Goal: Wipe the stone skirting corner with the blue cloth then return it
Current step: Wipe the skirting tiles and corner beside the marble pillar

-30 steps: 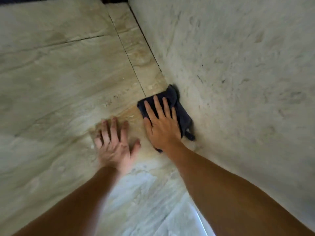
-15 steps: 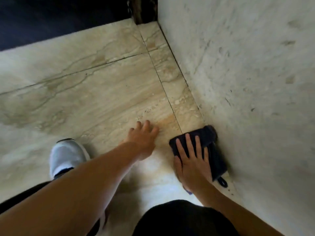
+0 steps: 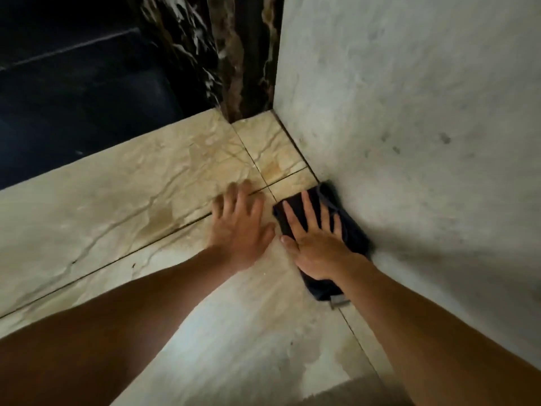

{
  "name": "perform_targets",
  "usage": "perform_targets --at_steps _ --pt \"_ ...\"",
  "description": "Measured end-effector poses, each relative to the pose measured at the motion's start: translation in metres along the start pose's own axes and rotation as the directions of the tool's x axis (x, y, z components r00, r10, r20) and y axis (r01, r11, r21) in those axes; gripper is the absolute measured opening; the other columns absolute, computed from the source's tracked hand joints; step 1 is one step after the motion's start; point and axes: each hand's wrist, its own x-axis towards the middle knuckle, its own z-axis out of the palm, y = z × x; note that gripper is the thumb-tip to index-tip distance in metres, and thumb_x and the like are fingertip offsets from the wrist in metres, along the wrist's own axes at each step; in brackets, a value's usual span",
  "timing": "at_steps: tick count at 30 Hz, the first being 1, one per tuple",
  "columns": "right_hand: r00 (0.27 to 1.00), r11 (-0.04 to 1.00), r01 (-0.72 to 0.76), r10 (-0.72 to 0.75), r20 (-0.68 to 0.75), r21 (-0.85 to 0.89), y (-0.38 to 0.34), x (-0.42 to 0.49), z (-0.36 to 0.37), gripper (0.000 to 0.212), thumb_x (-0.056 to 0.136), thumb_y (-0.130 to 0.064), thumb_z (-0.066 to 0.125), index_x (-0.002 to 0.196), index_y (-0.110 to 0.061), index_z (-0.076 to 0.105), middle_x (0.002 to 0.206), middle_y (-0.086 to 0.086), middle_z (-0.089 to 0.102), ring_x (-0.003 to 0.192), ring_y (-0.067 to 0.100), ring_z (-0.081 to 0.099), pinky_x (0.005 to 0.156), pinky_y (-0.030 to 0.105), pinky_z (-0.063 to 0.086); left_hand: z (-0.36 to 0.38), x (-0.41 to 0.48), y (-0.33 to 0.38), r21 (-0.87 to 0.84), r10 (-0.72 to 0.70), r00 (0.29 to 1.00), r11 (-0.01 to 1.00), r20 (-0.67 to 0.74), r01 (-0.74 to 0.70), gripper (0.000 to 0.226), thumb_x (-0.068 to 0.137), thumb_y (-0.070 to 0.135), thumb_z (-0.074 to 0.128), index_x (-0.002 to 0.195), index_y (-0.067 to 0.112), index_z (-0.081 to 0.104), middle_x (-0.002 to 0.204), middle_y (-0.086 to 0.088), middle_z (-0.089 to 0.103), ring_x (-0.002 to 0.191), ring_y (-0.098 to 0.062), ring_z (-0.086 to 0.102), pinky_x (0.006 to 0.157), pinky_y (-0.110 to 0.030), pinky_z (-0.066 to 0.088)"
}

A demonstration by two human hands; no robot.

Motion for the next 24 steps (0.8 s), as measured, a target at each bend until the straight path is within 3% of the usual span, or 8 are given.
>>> perform_targets --at_steps 5,11,15,17,21,24 --pt "0.99 0.989 0.107 -0.115 -0.076 -0.101 -0.008 0.069 -0.036 0.064 0.097 -0.061 0.007 0.145 -0.046 -0.032 0.162 0.0 -0.036 0.152 0.038 -0.018 0.119 0.055 -0.01 0.021 0.021 -0.029 -0.068 0.035 0.997 0.997 -0.074 -0.04 0.069 0.085 0.066 0.038 0.135 0.019 0.043 0.159 -0.015 0.027 0.148 -0.045 0.017 0.112 -0.062 0.014" --pt "0.995 0.994 0.103 -0.104 -0.007 -0.033 -0.028 0.128 -0.068 0.066 0.101 -0.056 0.019 0.149 -0.045 -0.025 0.16 -0.003 -0.039 0.152 0.037 -0.021 0.119 0.055 -0.013 0.002 0.023 -0.021 -0.035 -0.017 0.99 0.999 0.14 0.022 0.079 0.083 0.07 0.038 0.141 0.016 0.041 0.164 -0.014 0.018 0.151 -0.043 0.006 0.117 -0.063 0.009" --pt "0.986 0.985 0.164 -0.165 -0.032 -0.052 -0.025 0.128 -0.071 0.063 0.101 -0.056 0.017 0.15 -0.046 -0.021 0.163 -0.003 -0.035 0.152 0.036 -0.02 0.119 0.056 -0.01 -0.001 0.022 -0.022 -0.04 -0.022 0.989 0.999 0.149 0.029 0.079 0.085 0.07 0.037 0.141 0.016 0.043 0.163 -0.015 0.021 0.151 -0.043 0.008 0.117 -0.065 0.012" --pt "0.974 0.976 0.198 -0.207 -0.094 -0.093 -0.023 0.134 -0.079 0.061 0.101 -0.055 0.018 0.153 -0.045 -0.012 0.167 -0.001 -0.024 0.154 0.033 -0.018 0.121 0.056 -0.006 -0.002 0.024 -0.022 -0.057 0.007 0.991 0.998 0.132 0.001 0.077 0.086 0.069 0.037 0.142 0.015 0.043 0.163 -0.016 0.023 0.15 -0.043 0.011 0.117 -0.065 0.014" --pt "0.92 0.965 0.23 -0.259 -0.295 -0.129 -0.028 0.144 -0.076 0.058 0.101 -0.05 0.025 0.157 -0.038 0.016 0.17 0.004 0.007 0.156 0.034 0.004 0.122 0.053 0.009 0.005 0.021 -0.026 -0.028 0.033 0.997 0.999 0.065 -0.031 0.079 0.088 0.068 0.035 0.143 0.012 0.042 0.16 -0.018 0.028 0.148 -0.045 0.019 0.115 -0.064 0.02" --pt "0.883 0.959 0.259 -0.284 -0.375 -0.117 -0.023 0.13 -0.068 0.055 0.103 -0.045 0.026 0.157 -0.032 0.026 0.168 0.007 0.021 0.155 0.034 0.015 0.121 0.052 0.017 0.01 0.021 -0.027 -0.013 0.022 1.0 1.0 0.015 -0.022 0.08 0.086 0.069 0.035 0.144 0.014 0.036 0.16 -0.019 0.027 0.148 -0.046 0.019 0.115 -0.065 0.02"
